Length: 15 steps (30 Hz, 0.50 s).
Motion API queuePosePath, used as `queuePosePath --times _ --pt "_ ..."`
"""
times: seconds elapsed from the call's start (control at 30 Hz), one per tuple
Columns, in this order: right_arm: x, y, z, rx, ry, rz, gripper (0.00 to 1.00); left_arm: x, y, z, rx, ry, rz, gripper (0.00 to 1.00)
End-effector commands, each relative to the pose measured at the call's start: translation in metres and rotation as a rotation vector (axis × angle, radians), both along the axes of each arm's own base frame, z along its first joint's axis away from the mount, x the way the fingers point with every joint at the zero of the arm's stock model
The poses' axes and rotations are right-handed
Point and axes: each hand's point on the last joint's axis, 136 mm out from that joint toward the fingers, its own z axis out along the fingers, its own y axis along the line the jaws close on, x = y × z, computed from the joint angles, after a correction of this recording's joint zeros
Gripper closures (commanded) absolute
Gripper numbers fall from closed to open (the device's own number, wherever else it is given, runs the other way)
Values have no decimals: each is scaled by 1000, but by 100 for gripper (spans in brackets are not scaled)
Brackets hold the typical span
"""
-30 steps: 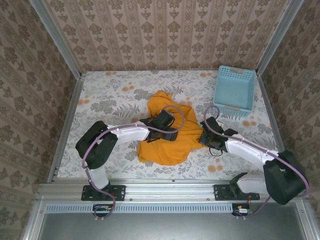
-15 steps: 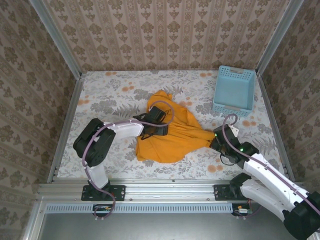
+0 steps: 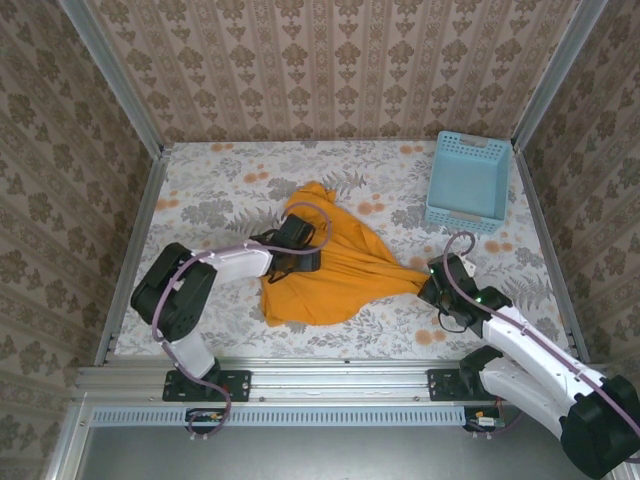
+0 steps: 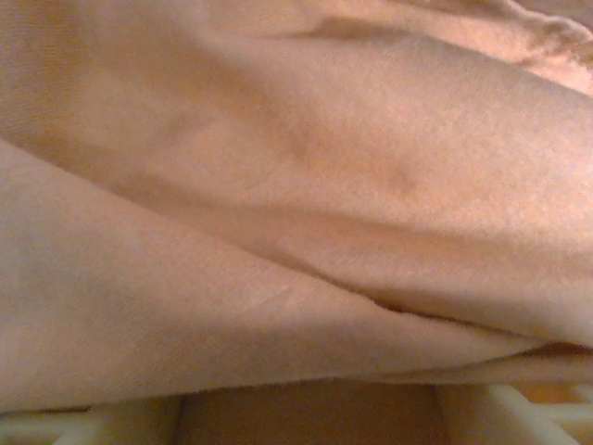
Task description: Fold the inside-out t-shirt
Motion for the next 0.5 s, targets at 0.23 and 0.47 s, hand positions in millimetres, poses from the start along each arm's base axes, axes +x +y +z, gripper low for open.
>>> queuePosePath --times 0.23,0.47 --pt "28 66 42 266 -255 288 100 -24 20 -16 62 68 3 29" --pt "26 53 83 163 -365 294 100 -21 10 -22 147 76 -31 29"
